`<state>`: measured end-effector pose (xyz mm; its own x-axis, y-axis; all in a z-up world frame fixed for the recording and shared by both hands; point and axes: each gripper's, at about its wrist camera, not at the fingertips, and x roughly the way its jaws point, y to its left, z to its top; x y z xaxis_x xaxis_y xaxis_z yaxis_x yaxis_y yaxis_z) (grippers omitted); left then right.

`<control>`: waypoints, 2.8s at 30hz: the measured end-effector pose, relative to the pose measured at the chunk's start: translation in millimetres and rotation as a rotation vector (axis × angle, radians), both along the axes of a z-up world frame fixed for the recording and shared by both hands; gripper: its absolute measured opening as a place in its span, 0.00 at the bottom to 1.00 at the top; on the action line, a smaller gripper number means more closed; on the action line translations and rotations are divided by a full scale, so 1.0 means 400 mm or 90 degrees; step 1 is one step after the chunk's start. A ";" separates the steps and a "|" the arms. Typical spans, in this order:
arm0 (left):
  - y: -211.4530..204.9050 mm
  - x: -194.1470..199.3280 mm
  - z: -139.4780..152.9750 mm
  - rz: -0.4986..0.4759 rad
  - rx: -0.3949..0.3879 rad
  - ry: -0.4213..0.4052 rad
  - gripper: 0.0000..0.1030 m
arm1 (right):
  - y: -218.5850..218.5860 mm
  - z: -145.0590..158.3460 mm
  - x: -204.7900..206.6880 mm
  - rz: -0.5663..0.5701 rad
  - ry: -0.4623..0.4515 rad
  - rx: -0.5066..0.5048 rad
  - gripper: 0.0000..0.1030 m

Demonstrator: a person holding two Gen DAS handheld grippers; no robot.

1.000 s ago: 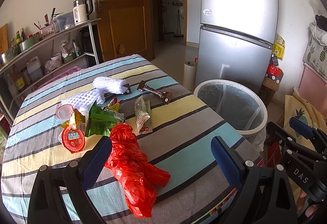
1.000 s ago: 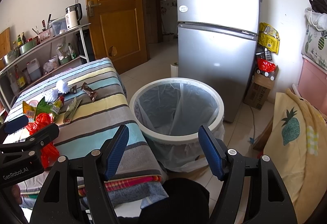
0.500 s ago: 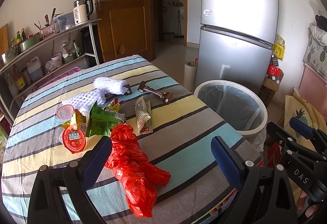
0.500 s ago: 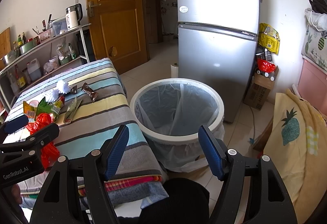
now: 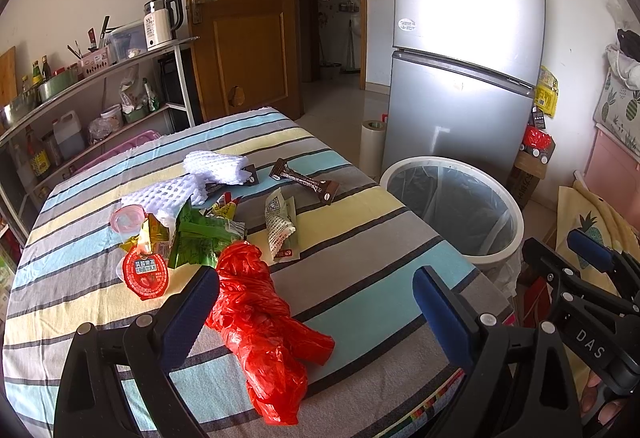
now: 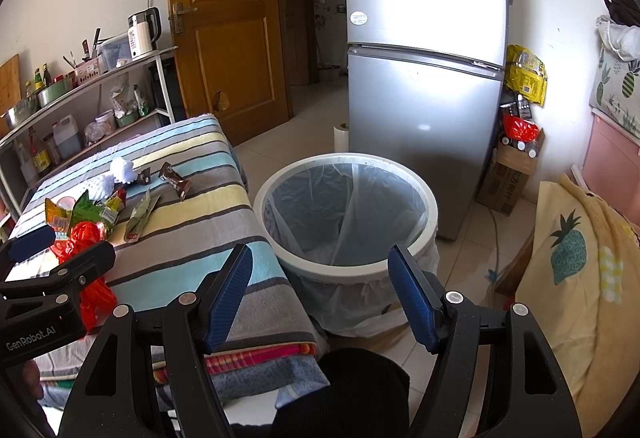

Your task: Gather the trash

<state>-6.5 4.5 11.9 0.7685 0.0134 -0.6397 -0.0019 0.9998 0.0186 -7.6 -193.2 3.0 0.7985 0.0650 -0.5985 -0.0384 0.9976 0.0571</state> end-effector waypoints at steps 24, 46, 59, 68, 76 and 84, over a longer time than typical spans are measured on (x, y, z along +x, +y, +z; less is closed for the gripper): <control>0.171 -0.092 0.044 0.066 -0.013 -0.029 0.96 | 0.086 0.004 0.008 0.101 0.006 0.044 0.69; 0.490 -0.095 -0.059 0.183 -0.120 0.052 0.96 | 0.436 -0.067 0.075 0.397 0.109 0.112 0.69; 0.541 -0.034 -0.066 0.195 -0.156 0.064 0.96 | 0.481 -0.100 0.101 0.470 0.179 0.148 0.58; 0.513 0.022 -0.077 0.152 -0.145 0.087 0.96 | 0.429 -0.078 0.108 0.426 0.155 0.147 0.46; 0.471 0.103 -0.110 0.118 -0.116 0.118 0.92 | 0.355 -0.036 0.112 0.368 0.117 0.142 0.46; 0.477 0.122 -0.127 0.117 -0.127 0.132 0.72 | 0.345 -0.046 0.122 0.358 0.122 0.146 0.46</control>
<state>42.4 195.3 -39.0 0.6181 -0.0008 -0.7861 -0.1993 0.9672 -0.1578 41.2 -55.3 -15.3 0.4846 0.5865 -0.6490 -0.5211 0.7895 0.3243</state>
